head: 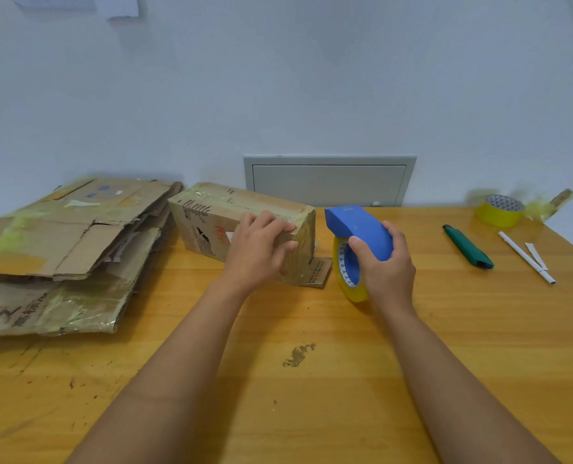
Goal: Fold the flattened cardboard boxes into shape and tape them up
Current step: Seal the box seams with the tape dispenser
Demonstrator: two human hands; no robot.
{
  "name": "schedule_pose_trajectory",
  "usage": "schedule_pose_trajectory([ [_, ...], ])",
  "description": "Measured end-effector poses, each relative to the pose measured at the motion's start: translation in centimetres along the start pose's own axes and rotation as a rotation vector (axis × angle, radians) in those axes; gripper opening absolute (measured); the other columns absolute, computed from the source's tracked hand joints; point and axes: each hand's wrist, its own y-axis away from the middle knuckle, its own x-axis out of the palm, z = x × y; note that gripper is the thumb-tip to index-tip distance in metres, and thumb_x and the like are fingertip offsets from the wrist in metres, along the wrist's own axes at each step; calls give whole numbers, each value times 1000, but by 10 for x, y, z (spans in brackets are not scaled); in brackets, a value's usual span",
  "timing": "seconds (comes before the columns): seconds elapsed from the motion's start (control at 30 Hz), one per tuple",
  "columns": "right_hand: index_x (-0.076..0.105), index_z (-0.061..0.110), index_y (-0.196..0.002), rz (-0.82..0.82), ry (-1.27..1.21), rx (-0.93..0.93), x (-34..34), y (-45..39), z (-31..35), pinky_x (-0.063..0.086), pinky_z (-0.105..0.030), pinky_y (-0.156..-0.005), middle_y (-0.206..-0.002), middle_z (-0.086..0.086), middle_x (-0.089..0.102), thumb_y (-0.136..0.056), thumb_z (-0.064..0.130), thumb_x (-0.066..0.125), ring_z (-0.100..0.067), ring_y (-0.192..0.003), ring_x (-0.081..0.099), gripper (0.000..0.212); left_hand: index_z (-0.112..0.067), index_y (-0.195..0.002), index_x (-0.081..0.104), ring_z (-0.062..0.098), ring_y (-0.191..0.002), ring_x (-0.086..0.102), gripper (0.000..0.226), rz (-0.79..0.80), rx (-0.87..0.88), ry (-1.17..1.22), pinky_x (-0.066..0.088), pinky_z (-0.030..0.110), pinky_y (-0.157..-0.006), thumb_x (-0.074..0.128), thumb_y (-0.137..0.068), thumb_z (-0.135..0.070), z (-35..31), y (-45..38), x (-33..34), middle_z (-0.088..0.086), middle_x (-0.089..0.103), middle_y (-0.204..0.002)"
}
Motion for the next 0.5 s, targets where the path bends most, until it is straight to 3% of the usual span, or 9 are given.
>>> schedule_pose_trajectory([
  [0.1, 44, 28, -145, -6, -2, -3, 1, 0, 0, 44, -15, -73, -127, 11, 50, -86, 52, 72, -11, -108, 52, 69, -24, -113, 67, 15, -101, 37, 36, -5, -57, -17, 39, 33, -83, 64, -89, -51, -5, 0, 3, -10, 55, -105],
  [0.27, 45, 29, -143, -12, -8, -7, 3, 1, 0, 43, -16, -72, -122, 15, 49, -85, 54, 72, -8, -104, 52, 69, -14, -91, 70, 15, -88, 35, 17, -154, -72, -63, 43, 39, -73, 66, -94, -30, -22, 1, 13, -3, 60, -90],
  [0.4, 46, 30, -142, -23, -33, 13, 0, -2, -2, 44, -22, -78, -127, 11, 54, -84, 56, 71, -11, -108, 53, 68, -19, -92, 66, 15, -91, 36, 19, -109, -88, -66, 40, 37, -76, 59, -96, -37, -20, -1, 11, -8, 57, -93],
  [0.5, 47, 31, -141, -32, -59, 41, -1, -4, -3, 45, -23, -78, -125, 11, 54, -84, 56, 71, -13, -109, 55, 67, -25, -103, 61, 20, -98, 42, 34, -36, -157, -177, 37, 35, -78, 53, -93, -57, -22, -7, 10, -9, 52, -100],
])
